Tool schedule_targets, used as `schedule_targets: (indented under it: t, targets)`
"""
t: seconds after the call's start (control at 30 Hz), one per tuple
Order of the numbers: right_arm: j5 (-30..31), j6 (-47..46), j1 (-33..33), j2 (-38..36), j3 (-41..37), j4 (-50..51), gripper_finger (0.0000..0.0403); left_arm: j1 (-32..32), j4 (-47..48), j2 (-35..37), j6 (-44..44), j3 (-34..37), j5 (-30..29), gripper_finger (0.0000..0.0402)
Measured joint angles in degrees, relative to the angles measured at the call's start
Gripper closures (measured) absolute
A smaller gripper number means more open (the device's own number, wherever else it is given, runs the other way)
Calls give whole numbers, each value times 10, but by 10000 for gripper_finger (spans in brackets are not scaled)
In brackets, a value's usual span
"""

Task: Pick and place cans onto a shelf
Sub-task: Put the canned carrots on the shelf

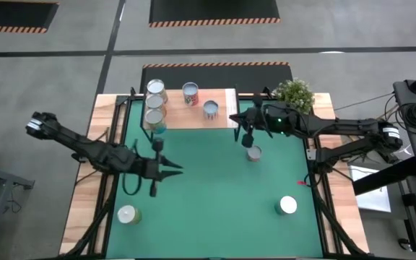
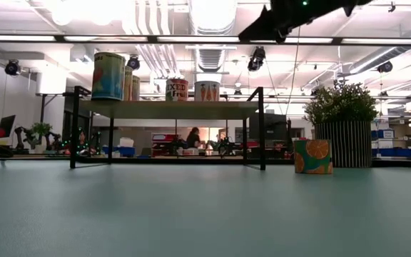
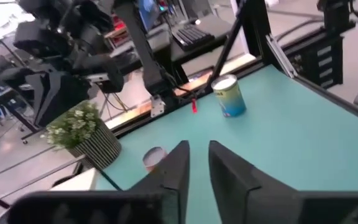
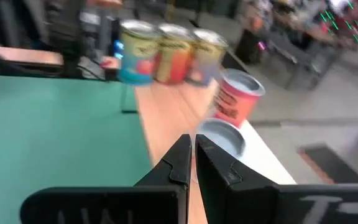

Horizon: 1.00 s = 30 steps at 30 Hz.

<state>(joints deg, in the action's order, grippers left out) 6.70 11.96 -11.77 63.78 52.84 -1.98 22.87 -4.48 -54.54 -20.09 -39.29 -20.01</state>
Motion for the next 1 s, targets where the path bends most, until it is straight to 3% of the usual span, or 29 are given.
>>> schedule_targets:
  t: [0.17, 0.4, 0.77, 1.0]
  targets:
    - [22, -34, -6, 54, 88, 129, 390, 0, 6, 70, -4, 25, 0, 396]
    - [23, -27, -15, 173, 235, 272, 390, -1, 10, 138, -9, 28, -29, 397]
    - [23, 7, -35, 324, 433, 377, 390, -1, 26, 190, -55, 22, -35, 398]
    - [24, 5, -52, 370, 481, 412, 390, -1, 30, 201, -63, 19, -35, 398]
